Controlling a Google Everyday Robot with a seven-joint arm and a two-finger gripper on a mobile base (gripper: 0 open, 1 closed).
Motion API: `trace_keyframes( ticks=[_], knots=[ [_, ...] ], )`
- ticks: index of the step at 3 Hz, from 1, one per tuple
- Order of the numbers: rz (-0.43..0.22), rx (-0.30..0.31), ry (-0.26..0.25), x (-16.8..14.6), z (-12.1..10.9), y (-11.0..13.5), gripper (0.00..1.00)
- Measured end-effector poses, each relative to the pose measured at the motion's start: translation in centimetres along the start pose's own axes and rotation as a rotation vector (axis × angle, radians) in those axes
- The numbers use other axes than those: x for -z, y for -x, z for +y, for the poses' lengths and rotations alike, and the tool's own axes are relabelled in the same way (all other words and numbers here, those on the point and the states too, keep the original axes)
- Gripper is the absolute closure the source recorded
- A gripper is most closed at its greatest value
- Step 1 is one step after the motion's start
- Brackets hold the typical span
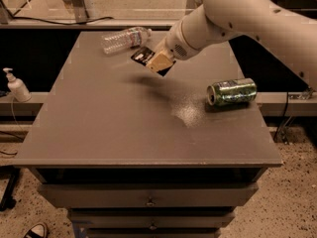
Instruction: Move rxbar chocolate near water bottle
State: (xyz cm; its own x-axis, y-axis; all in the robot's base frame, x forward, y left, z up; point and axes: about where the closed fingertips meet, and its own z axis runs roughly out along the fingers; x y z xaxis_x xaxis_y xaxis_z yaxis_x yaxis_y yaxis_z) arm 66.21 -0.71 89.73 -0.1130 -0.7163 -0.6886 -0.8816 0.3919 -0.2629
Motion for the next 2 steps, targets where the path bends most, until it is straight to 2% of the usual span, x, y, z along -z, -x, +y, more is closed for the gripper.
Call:
trace_keyframes(
  ticks=[2],
  knots=[
    [0.012,0.020,0.012,-5.1,-6.1,0.4,1.00]
  ],
)
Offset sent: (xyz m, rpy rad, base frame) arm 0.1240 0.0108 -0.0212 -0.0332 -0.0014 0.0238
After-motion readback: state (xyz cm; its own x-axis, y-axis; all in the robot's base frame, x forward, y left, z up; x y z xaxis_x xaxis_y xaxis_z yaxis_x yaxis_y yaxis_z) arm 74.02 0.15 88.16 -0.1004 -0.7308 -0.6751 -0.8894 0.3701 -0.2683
